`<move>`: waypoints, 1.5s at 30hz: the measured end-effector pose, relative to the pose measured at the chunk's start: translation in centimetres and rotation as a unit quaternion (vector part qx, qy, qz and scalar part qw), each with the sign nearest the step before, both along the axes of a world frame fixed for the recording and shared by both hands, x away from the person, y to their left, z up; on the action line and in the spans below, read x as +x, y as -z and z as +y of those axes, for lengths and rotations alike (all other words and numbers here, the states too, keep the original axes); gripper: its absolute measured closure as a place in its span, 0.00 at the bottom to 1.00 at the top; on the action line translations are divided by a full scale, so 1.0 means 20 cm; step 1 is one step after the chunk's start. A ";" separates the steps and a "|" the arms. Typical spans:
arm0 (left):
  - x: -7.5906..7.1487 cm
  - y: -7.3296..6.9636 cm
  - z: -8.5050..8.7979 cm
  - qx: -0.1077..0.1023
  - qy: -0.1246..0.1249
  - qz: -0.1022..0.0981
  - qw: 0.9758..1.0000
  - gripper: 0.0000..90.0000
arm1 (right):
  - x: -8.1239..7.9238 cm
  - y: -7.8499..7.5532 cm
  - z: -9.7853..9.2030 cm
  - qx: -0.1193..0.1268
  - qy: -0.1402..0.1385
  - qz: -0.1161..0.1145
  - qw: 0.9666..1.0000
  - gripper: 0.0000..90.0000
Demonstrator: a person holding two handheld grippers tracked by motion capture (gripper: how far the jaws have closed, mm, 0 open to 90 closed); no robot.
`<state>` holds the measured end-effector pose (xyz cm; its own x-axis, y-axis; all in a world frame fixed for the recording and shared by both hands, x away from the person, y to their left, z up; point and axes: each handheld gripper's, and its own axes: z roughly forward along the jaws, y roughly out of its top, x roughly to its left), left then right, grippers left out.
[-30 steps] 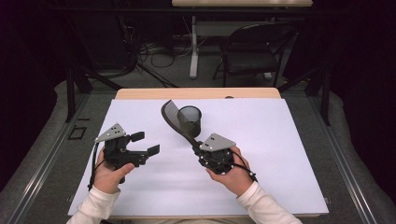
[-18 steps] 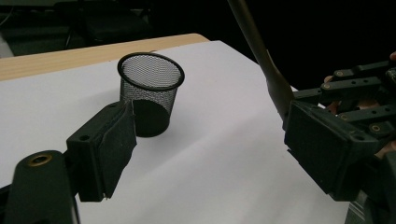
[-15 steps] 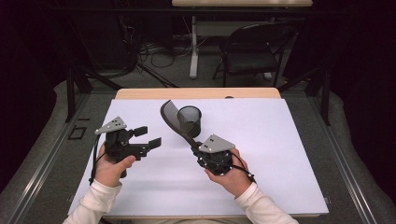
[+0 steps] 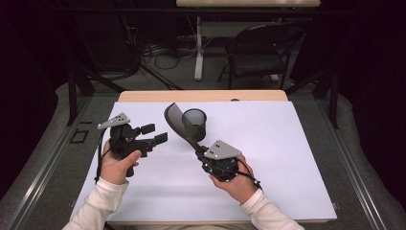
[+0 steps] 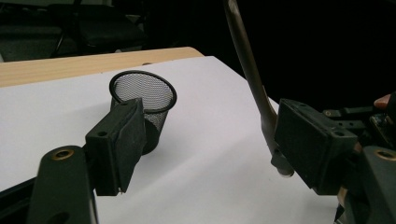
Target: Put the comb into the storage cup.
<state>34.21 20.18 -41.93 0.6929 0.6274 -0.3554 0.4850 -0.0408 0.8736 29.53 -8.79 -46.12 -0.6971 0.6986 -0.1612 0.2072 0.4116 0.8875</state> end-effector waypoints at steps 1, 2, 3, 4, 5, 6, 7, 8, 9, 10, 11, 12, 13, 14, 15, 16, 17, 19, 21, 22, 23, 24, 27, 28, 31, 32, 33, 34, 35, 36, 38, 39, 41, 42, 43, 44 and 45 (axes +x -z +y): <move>0.00 0.00 0.00 -0.001 0.000 0.001 1.000 0.28 | 0.00 0.00 0.00 0.002 0.000 0.000 1.000 0.81; 0.01 0.00 0.00 -0.005 0.000 0.002 1.000 0.29 | 0.00 0.01 0.00 0.003 0.000 0.001 1.000 0.81; 0.01 0.00 -0.01 -0.007 0.000 0.004 1.000 0.30 | 0.00 0.01 0.00 0.003 0.000 0.001 1.000 0.81; 0.01 0.00 -0.01 -0.008 0.001 0.006 1.000 0.31 | 0.00 0.01 0.00 0.005 0.000 0.001 1.000 0.81; 0.02 0.00 -0.01 -0.011 0.002 0.008 1.000 0.32 | 0.00 0.01 0.00 0.007 0.000 0.000 1.000 0.81; 0.02 0.00 -0.01 -0.013 0.003 0.010 1.000 0.32 | 0.00 0.02 0.00 0.009 0.000 0.001 1.000 0.81; 0.02 0.00 -0.02 -0.014 0.003 0.011 1.000 0.32 | 0.00 0.02 0.01 0.010 0.000 0.002 1.000 0.81; 0.03 0.00 -0.02 -0.017 0.004 0.012 1.000 0.32 | 0.00 0.02 0.01 0.011 0.001 0.001 1.000 0.81; 0.03 -0.01 -0.02 -0.020 0.005 0.013 1.000 0.32 | 0.00 0.02 0.01 0.013 0.000 0.001 1.000 0.81; 0.03 -0.01 -0.02 -0.022 0.006 0.015 1.000 0.33 | 0.00 0.02 0.01 0.012 -0.001 0.000 1.000 0.81; 0.03 0.00 -0.02 -0.023 0.006 0.016 1.000 0.33 | 0.00 0.02 0.01 0.014 0.000 0.000 1.000 0.81; 0.04 0.00 -0.02 -0.025 0.005 0.019 0.999 0.33 | 0.00 0.02 0.01 0.014 0.000 0.000 1.000 0.81; 0.04 0.00 -0.02 -0.029 0.006 0.023 0.999 0.34 | 0.00 0.03 0.01 0.015 0.001 0.000 1.000 0.81; 0.04 0.00 -0.03 -0.031 0.007 0.025 0.999 0.35 | 0.00 0.03 0.01 0.015 0.001 0.001 1.000 0.81; 0.04 0.00 -0.03 -0.032 0.008 0.027 0.999 0.36 | 0.00 0.03 0.02 0.015 0.002 0.000 1.000 0.81; 0.04 0.00 -0.03 -0.032 0.008 0.028 0.999 0.37 | 0.00 0.03 0.02 0.015 0.001 0.000 1.000 0.81; 0.04 0.00 -0.04 -0.035 0.008 0.031 0.999 0.38 | 0.00 0.03 0.02 0.015 0.001 0.001 1.000 0.81; 0.05 0.00 -0.04 -0.042 0.007 0.036 0.998 0.38 | 0.00 0.03 0.02 0.016 0.002 0.001 1.000 0.81; 0.05 0.00 -0.04 -0.048 0.002 0.034 0.998 0.38 | 0.00 0.03 0.02 0.016 0.003 0.002 1.000 0.81; 0.05 0.00 -0.04 -0.052 0.002 0.035 0.998 0.38 | 0.00 0.04 0.02 0.016 0.003 0.002 1.000 0.81; 0.06 0.00 -0.04 -0.056 0.002 0.036 0.998 0.39 | 0.00 0.04 0.02 0.016 0.004 0.002 1.000 0.81; 0.06 0.00 -0.05 -0.061 0.002 0.037 0.997 0.39 | 0.01 0.04 0.02 0.016 0.004 0.001 1.000 0.81; 0.06 0.01 -0.06 -0.062 -0.002 0.036 0.997 0.42 | 0.00 0.04 0.02 0.015 0.004 0.001 1.000 0.81; 0.06 0.01 -0.06 -0.064 -0.003 0.038 0.997 0.43 | 0.00 0.04 0.02 0.016 0.005 0.000 1.000 0.81; 0.06 0.01 -0.06 -0.071 -0.008 0.039 0.997 0.46 | 0.00 0.05 0.02 0.016 0.005 0.000 1.000 0.81; 0.06 0.01 -0.07 -0.073 -0.009 0.039 0.997 0.48 | 0.00 0.05 0.02 0.016 0.004 -0.001 1.000 0.81; 0.07 0.01 -0.07 -0.073 -0.009 0.038 0.997 0.48 | 0.00 0.05 0.02 0.016 0.004 -0.001 1.000 0.81; 0.07 0.01 -0.07 -0.073 -0.009 0.039 0.997 0.48 | 0.00 0.05 0.02 0.015 0.004 -0.001 1.000 0.81; 0.07 0.01 -0.07 -0.072 -0.010 0.040 0.997 0.49 | 0.00 0.05 0.02 0.015 0.004 -0.001 1.000 0.81; 0.07 0.01 -0.08 -0.071 -0.010 0.040 0.997 0.49 | 0.00 0.05 0.02 0.015 0.004 -0.001 1.000 0.81; 0.07 0.02 -0.08 -0.070 -0.009 0.042 0.997 0.49 | 0.00 0.05 0.02 0.015 0.004 -0.001 1.000 0.81; 0.07 0.02 -0.09 -0.070 -0.009 0.043 0.997 0.50 | 0.00 0.05 0.02 0.015 0.004 0.000 1.000 0.81; 0.08 0.02 -0.09 -0.074 -0.009 0.046 0.996 0.51 | 0.00 0.05 0.02 0.015 0.004 0.000 1.000 0.81; 0.08 0.02 -0.09 -0.077 -0.010 0.046 0.996 0.51 | 0.00 0.05 0.02 0.015 0.004 -0.001 1.000 0.81; 0.08 0.02 -0.09 -0.080 -0.008 0.046 0.996 0.52 | 0.00 0.05 0.02 0.015 0.004 -0.001 1.000 0.81; 0.08 0.02 -0.10 -0.083 -0.007 0.046 0.995 0.53 | 0.00 0.05 0.02 0.015 0.004 -0.001 1.000 0.81; 0.08 0.02 -0.10 -0.084 -0.008 0.045 0.995 0.53 | 0.00 0.05 0.02 0.015 0.004 -0.001 1.000 0.81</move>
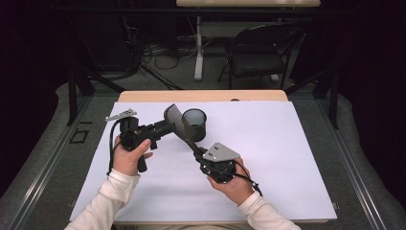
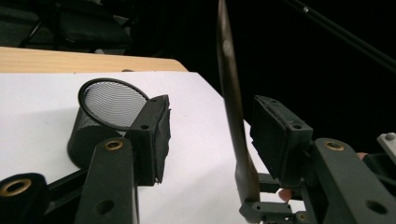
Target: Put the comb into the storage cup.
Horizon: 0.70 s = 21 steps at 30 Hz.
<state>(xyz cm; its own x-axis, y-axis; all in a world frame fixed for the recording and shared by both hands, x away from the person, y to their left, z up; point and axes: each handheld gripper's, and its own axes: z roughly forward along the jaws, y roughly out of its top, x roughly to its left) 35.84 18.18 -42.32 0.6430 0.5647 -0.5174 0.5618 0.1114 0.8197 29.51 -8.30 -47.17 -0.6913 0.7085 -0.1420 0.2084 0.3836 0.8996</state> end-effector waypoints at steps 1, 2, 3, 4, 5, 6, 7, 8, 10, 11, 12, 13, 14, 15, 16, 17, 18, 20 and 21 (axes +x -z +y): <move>0.00 0.00 0.00 0.001 -0.001 0.000 1.000 0.53 | 0.00 0.00 0.00 -0.001 -0.001 0.001 1.000 0.81; 0.00 0.00 0.00 0.001 -0.002 0.001 1.000 0.53 | 0.00 0.00 0.00 0.000 -0.001 0.001 1.000 0.81; 0.00 0.00 -0.01 0.001 -0.002 0.000 1.000 0.53 | 0.00 0.00 0.00 0.000 -0.001 0.000 1.000 0.81; 0.00 0.00 -0.01 0.001 -0.003 -0.001 1.000 0.54 | 0.00 0.00 0.00 0.000 -0.001 0.000 1.000 0.81; 0.00 0.00 -0.01 0.001 -0.003 -0.002 1.000 0.55 | 0.00 0.00 0.00 0.000 -0.001 0.001 1.000 0.81; 0.01 0.00 -0.01 0.001 -0.005 -0.003 1.000 0.56 | 0.00 0.00 0.00 0.000 -0.001 0.000 1.000 0.81; 0.01 0.00 -0.01 0.000 -0.005 -0.003 1.000 0.57 | 0.00 0.00 0.00 0.000 -0.002 0.001 1.000 0.81; 0.01 0.00 -0.01 0.000 -0.004 -0.003 1.000 0.57 | 0.00 0.00 0.00 -0.001 -0.002 0.001 1.000 0.81; 0.01 0.00 -0.02 -0.002 0.000 -0.002 1.000 0.60 | 0.00 0.01 0.00 -0.001 -0.002 0.001 1.000 0.81; 0.01 0.00 -0.02 -0.003 0.000 -0.002 1.000 0.60 | 0.00 0.01 0.00 0.000 -0.002 0.001 1.000 0.81; 0.01 0.00 -0.02 -0.002 -0.002 -0.002 1.000 0.61 | 0.00 0.01 0.00 0.000 -0.002 0.000 1.000 0.81; 0.01 0.00 -0.02 -0.001 -0.002 -0.002 1.000 0.61 | 0.00 0.01 0.01 0.001 -0.001 0.000 1.000 0.81; 0.01 0.00 -0.02 -0.002 -0.002 -0.001 1.000 0.62 | 0.00 0.01 0.01 0.001 -0.002 0.000 1.000 0.81; 0.01 0.00 -0.03 -0.002 -0.002 -0.002 1.000 0.63 | 0.00 0.01 0.01 0.001 -0.003 -0.001 1.000 0.81; 0.01 0.00 -0.03 0.001 -0.003 -0.002 1.000 0.64 | 0.00 0.01 0.01 0.001 -0.004 -0.001 1.000 0.81; 0.01 0.00 -0.03 0.003 -0.002 -0.001 1.000 0.65 | 0.00 0.01 0.01 0.000 -0.004 0.000 1.000 0.81; 0.01 0.00 -0.03 0.001 0.000 0.000 1.000 0.67 | 0.00 0.01 0.01 0.000 -0.004 0.000 1.000 0.81; 0.01 0.00 -0.04 0.002 0.004 0.001 1.000 0.68 | 0.00 0.01 0.01 0.000 -0.005 -0.001 1.000 0.81; 0.01 0.00 -0.04 0.003 0.004 0.001 1.000 0.69 | -0.01 0.01 0.01 0.000 -0.005 -0.001 1.000 0.81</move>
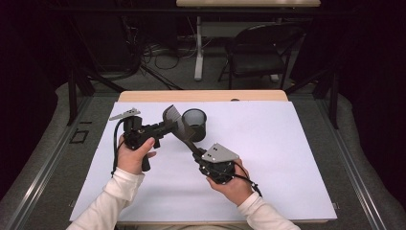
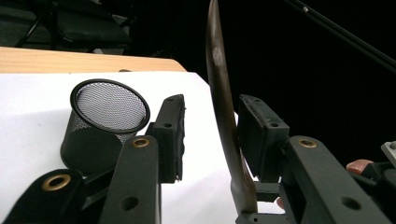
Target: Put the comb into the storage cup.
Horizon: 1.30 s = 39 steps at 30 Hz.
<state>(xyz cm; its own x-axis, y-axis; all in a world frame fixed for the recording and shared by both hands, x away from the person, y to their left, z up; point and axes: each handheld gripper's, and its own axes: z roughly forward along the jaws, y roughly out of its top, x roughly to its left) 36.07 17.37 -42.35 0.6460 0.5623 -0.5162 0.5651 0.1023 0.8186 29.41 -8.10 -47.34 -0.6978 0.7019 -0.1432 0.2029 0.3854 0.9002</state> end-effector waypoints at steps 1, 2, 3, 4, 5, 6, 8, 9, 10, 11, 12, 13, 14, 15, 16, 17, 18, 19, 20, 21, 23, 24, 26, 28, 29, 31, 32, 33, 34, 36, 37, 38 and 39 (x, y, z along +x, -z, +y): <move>0.00 0.00 0.00 -0.001 0.001 0.002 1.000 0.69 | 0.00 0.00 0.00 0.000 0.000 -0.001 1.000 0.81; 0.00 0.00 0.00 -0.004 0.002 0.008 1.000 0.69 | 0.00 0.00 0.00 0.000 0.000 -0.001 1.000 0.81; 0.00 0.00 -0.01 -0.006 0.003 0.009 1.000 0.70 | 0.00 0.00 0.00 0.000 0.000 -0.001 1.000 0.81; 0.00 0.00 -0.01 -0.007 0.002 0.010 1.000 0.70 | 0.00 0.00 0.00 0.000 0.000 -0.001 1.000 0.81; 0.00 0.00 -0.01 -0.009 0.003 0.010 1.000 0.71 | 0.00 0.00 0.00 0.000 0.000 -0.001 1.000 0.81; 0.00 0.00 -0.01 -0.011 0.003 0.012 1.000 0.72 | 0.00 0.00 0.00 0.000 0.000 -0.001 1.000 0.81; 0.00 0.00 -0.01 -0.015 0.000 0.012 1.000 0.73 | 0.00 0.00 0.00 0.000 0.000 -0.001 1.000 0.81; 0.00 0.00 -0.01 -0.017 -0.001 0.012 1.000 0.74 | 0.00 0.00 0.00 0.001 0.000 -0.001 1.000 0.81; 0.00 0.00 -0.01 -0.020 -0.001 0.015 1.000 0.74 | 0.00 0.00 0.00 0.001 0.000 -0.002 1.000 0.81; 0.00 0.00 -0.01 -0.025 0.000 0.019 1.000 0.75 | 0.00 0.00 0.00 0.001 0.000 -0.002 1.000 0.81; 0.00 0.00 -0.01 -0.027 0.000 0.021 0.999 0.76 | 0.00 0.00 0.00 0.001 0.000 -0.002 1.000 0.81; 0.00 0.00 -0.01 -0.029 -0.002 0.024 0.999 0.76 | 0.00 0.00 0.00 0.001 0.000 -0.002 1.000 0.81; 0.00 0.00 -0.01 -0.030 -0.003 0.027 0.999 0.77 | 0.00 0.00 0.00 0.000 -0.001 -0.003 1.000 0.81; 0.01 0.00 0.00 -0.034 -0.003 0.030 0.999 0.78 | 0.00 0.00 0.00 0.000 0.000 -0.002 1.000 0.81; 0.01 0.00 0.00 -0.038 -0.003 0.033 0.999 0.79 | 0.00 0.00 0.00 0.000 -0.001 -0.002 1.000 0.81; 0.01 0.00 0.00 -0.042 -0.001 0.037 0.998 0.80 | 0.00 0.00 0.00 0.000 -0.001 -0.003 1.000 0.81; 0.01 0.00 0.00 -0.042 0.000 0.040 0.998 0.81 | 0.00 0.00 0.00 0.001 -0.001 -0.003 1.000 0.81; 0.00 0.00 0.00 -0.043 -0.001 0.041 0.998 0.82 | 0.00 0.00 0.00 0.001 -0.001 -0.003 1.000 0.81; 0.00 0.00 0.00 -0.043 -0.002 0.041 0.998 0.82 | -0.01 0.00 0.00 0.001 -0.001 -0.003 1.000 0.81; 0.00 0.00 0.00 -0.044 -0.002 0.043 0.998 0.82 | -0.01 0.00 0.00 0.000 -0.002 -0.003 1.000 0.81; 0.00 0.00 0.00 -0.046 -0.004 0.050 0.998 0.82 | -0.01 0.01 0.01 0.000 -0.002 -0.002 1.000 0.81; 0.01 0.00 0.00 -0.047 -0.005 0.051 0.998 0.83 | -0.01 0.01 0.01 0.000 -0.003 -0.002 1.000 0.81; 0.01 0.00 0.00 -0.051 -0.003 0.057 0.997 0.84 | -0.01 0.01 0.01 0.000 -0.002 -0.002 1.000 0.81; 0.01 0.00 0.00 -0.053 -0.004 0.062 0.997 0.86 | -0.01 0.01 0.01 0.001 -0.002 -0.002 1.000 0.81; 0.01 0.00 0.00 -0.056 -0.004 0.066 0.996 0.87 | -0.01 0.01 0.01 0.000 -0.003 -0.002 1.000 0.81; 0.01 0.00 0.00 -0.059 -0.005 0.069 0.996 0.87 | -0.01 0.01 0.01 0.000 -0.003 -0.002 1.000 0.81; 0.01 0.00 0.00 -0.060 -0.006 0.070 0.996 0.88 | -0.01 0.01 0.01 0.000 -0.003 -0.002 1.000 0.81; 0.01 0.00 0.00 -0.062 -0.006 0.071 0.996 0.88 | -0.01 0.01 0.01 0.000 -0.003 -0.002 1.000 0.81; 0.01 0.00 0.00 -0.064 -0.006 0.073 0.995 0.88 | 0.00 0.01 0.01 0.000 -0.003 -0.002 1.000 0.81; 0.01 0.00 0.00 -0.068 -0.006 0.077 0.995 0.89 | 0.00 0.01 0.01 0.000 -0.003 -0.002 1.000 0.81; 0.01 0.00 0.00 -0.070 -0.006 0.079 0.994 0.89 | 0.00 0.01 0.01 0.001 -0.003 -0.001 1.000 0.81; 0.01 0.00 0.00 -0.072 -0.006 0.080 0.994 0.90 | -0.01 0.01 0.01 0.001 -0.002 -0.001 1.000 0.81; 0.01 0.00 0.00 -0.073 -0.006 0.081 0.994 0.90 | -0.01 0.01 0.01 0.002 -0.002 -0.001 1.000 0.81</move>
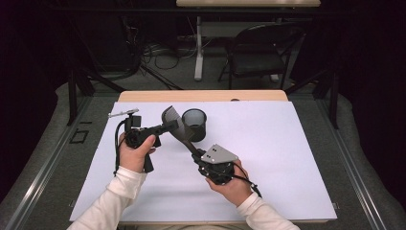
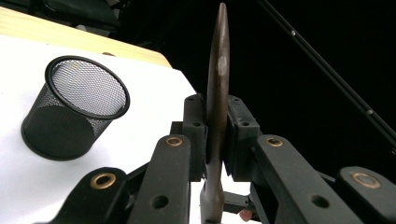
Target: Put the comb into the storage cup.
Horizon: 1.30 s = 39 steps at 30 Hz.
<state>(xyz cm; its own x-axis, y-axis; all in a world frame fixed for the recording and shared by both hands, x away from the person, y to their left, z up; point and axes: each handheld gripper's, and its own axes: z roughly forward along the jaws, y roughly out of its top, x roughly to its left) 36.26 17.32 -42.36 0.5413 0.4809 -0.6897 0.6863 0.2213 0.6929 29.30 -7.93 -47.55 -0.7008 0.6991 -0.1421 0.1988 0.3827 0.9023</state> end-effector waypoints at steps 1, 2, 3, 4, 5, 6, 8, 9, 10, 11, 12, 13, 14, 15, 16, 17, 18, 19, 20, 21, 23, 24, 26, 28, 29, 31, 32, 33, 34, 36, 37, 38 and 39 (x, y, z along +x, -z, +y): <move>0.00 0.00 0.00 -0.001 0.001 0.001 1.000 0.90 | 0.00 0.00 0.00 0.000 0.000 0.000 1.000 0.81; 0.00 0.00 0.00 -0.002 0.000 0.003 1.000 0.90 | 0.00 0.00 0.00 0.000 0.000 0.000 1.000 0.81; 0.00 0.00 0.00 -0.003 0.001 0.004 1.000 0.90 | 0.00 0.00 0.00 0.001 0.000 0.000 1.000 0.81; 0.00 0.00 0.00 -0.005 0.002 0.006 1.000 0.91 | 0.00 0.00 0.00 0.001 0.000 0.000 1.000 0.81; 0.00 0.00 0.00 -0.006 0.002 0.007 1.000 0.91 | 0.00 0.00 0.00 0.001 0.000 0.000 1.000 0.81; 0.00 0.00 0.00 -0.007 0.001 0.010 1.000 0.91 | 0.00 0.00 0.00 0.001 0.000 0.000 1.000 0.81; 0.00 0.00 0.00 -0.009 0.001 0.013 1.000 0.91 | 0.00 0.00 0.00 0.002 0.000 0.001 1.000 0.81; 0.01 0.00 0.00 -0.010 0.001 0.014 1.000 0.91 | 0.00 0.00 0.00 0.002 -0.001 0.000 1.000 0.81; 0.01 0.00 0.00 -0.010 0.001 0.015 1.000 0.91 | 0.00 0.00 0.00 0.002 -0.001 0.001 1.000 0.81; 0.01 0.00 0.00 -0.011 0.000 0.016 1.000 0.92 | 0.00 0.00 0.00 0.003 -0.001 0.001 1.000 0.81; 0.01 0.00 0.00 -0.011 -0.001 0.017 1.000 0.92 | 0.00 0.00 0.00 0.002 -0.001 0.001 1.000 0.81; 0.01 0.00 0.00 -0.011 0.000 0.019 1.000 0.92 | 0.00 0.00 0.00 0.003 0.000 0.002 1.000 0.81; 0.01 0.00 0.00 -0.010 0.001 0.020 1.000 0.92 | 0.00 0.00 0.00 0.003 -0.001 0.002 1.000 0.81; 0.01 0.00 0.00 -0.012 0.000 0.022 1.000 0.92 | 0.00 0.00 -0.01 0.003 -0.001 0.003 1.000 0.81; 0.02 0.00 0.00 -0.012 0.000 0.022 1.000 0.92 | 0.01 0.01 -0.01 0.004 -0.001 0.004 1.000 0.81; 0.02 0.00 -0.01 -0.011 -0.001 0.022 1.000 0.92 | 0.01 0.01 -0.01 0.004 -0.001 0.005 1.000 0.81; 0.02 0.00 -0.01 -0.010 0.000 0.021 1.000 0.92 | 0.01 0.01 -0.01 0.005 0.000 0.006 1.000 0.81; 0.02 0.00 -0.01 -0.010 0.000 0.022 1.000 0.92 | 0.01 0.01 -0.01 0.005 0.000 0.006 1.000 0.81; 0.02 0.00 -0.01 -0.009 0.000 0.022 1.000 0.93 | 0.01 0.01 -0.01 0.006 -0.001 0.007 1.000 0.81; 0.02 0.00 -0.01 -0.009 0.001 0.021 1.000 0.93 | 0.01 0.01 -0.01 0.006 -0.001 0.008 1.000 0.81; 0.02 0.00 -0.01 -0.006 0.001 0.020 1.000 0.93 | 0.01 0.01 -0.01 0.006 -0.001 0.008 1.000 0.81; 0.02 0.00 -0.01 -0.005 0.001 0.020 1.000 0.93 | 0.01 0.01 -0.01 0.006 -0.001 0.008 1.000 0.81; 0.02 0.00 -0.01 -0.006 0.000 0.022 1.000 0.93 | 0.01 0.01 -0.01 0.006 -0.001 0.009 1.000 0.81; 0.02 0.00 -0.01 -0.006 0.000 0.022 1.000 0.93 | 0.01 0.01 -0.01 0.007 -0.001 0.009 1.000 0.81; 0.02 0.00 -0.01 -0.006 0.000 0.022 1.000 0.93 | 0.01 0.01 -0.01 0.007 -0.001 0.010 1.000 0.81; 0.02 0.00 -0.01 -0.004 0.000 0.022 1.000 0.93 | 0.01 0.01 -0.01 0.007 -0.002 0.010 1.000 0.81; 0.02 0.00 -0.01 -0.004 0.000 0.022 1.000 0.93 | 0.01 0.01 -0.01 0.007 -0.002 0.011 1.000 0.81; 0.02 0.00 -0.01 -0.004 0.001 0.023 1.000 0.93 | 0.01 0.01 -0.01 0.007 -0.002 0.011 1.000 0.81; 0.02 0.00 -0.01 -0.004 0.000 0.023 1.000 0.93 | 0.01 0.01 -0.01 0.008 -0.002 0.012 1.000 0.81; 0.01 0.00 -0.01 -0.007 -0.002 0.024 1.000 0.93 | 0.01 0.01 -0.01 0.010 -0.003 0.012 1.000 0.81; 0.01 0.00 -0.01 -0.007 -0.003 0.023 1.000 0.93 | 0.01 0.01 -0.01 0.010 -0.003 0.012 1.000 0.81; 0.01 0.00 -0.01 -0.007 -0.003 0.022 1.000 0.93 | 0.01 0.01 -0.01 0.011 -0.003 0.012 1.000 0.81; 0.01 0.00 -0.01 -0.007 -0.003 0.022 1.000 0.93 | 0.01 0.01 -0.01 0.011 -0.002 0.013 1.000 0.81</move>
